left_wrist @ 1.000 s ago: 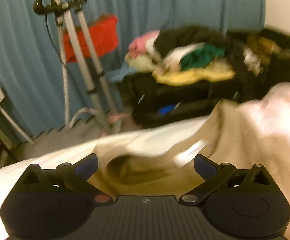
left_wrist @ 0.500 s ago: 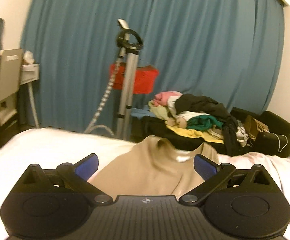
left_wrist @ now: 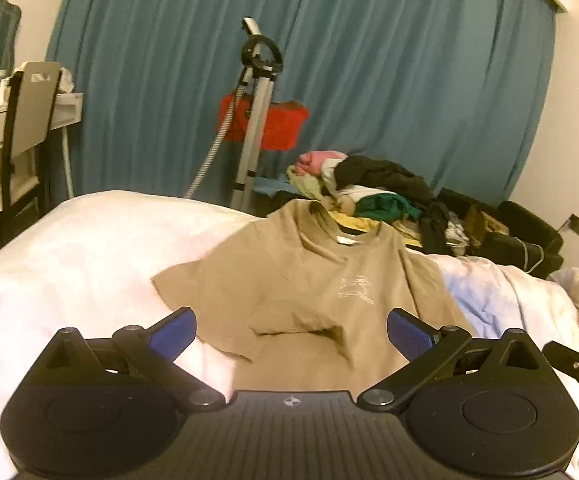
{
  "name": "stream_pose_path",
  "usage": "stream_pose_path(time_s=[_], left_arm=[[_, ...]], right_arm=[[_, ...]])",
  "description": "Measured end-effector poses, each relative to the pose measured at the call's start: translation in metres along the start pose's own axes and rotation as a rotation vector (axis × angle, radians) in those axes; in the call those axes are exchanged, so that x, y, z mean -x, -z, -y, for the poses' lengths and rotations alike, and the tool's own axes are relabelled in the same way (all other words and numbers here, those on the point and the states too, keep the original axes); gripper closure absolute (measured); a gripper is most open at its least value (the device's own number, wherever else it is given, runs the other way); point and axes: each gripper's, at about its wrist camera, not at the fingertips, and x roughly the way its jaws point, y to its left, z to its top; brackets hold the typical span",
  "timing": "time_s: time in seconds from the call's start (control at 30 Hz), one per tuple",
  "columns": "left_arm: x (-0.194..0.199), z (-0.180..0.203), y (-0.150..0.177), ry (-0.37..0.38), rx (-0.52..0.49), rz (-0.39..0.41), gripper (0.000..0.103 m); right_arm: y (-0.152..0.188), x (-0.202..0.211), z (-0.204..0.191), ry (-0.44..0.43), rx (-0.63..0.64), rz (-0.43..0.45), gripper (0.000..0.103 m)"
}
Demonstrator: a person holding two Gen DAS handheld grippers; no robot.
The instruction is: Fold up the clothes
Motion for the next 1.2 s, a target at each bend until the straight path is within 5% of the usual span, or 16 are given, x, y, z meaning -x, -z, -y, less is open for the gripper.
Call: stream_pose_path(time_s=[0.43,0.7,0.9,1.1,1.2], left_arm=[[-0.087,-0.083,0.004,-0.106,0.357,-0.126,0.001],[-0.127,-0.124,0.002,-0.199,0.519,-0.095,0.002],[-0.164,-0.143,0.007,-0.153,0.584,-0.065,0.006],[-0.205,-0.132,-0.006,-0.169,0.451,-0.069,0.051],[-0.232,-0.120,-0.017,-0.184,0.284,-0.159,0.082]], right_arm=[[0.010,-0.018,0.013,0.022,-0.074,-0.042,0.022],[0.019,-0.046,0.038,-0.005,-0.186,-0.094,0.022],[0.028,-0.071,0.054,0.013,-0.259,-0.135,0.022],[0.037,-0.097,0.048,0.062,-0.178,-0.148,0.022],[0.040,-0.108,0.041,0.069,-0.119,-0.146,0.022]])
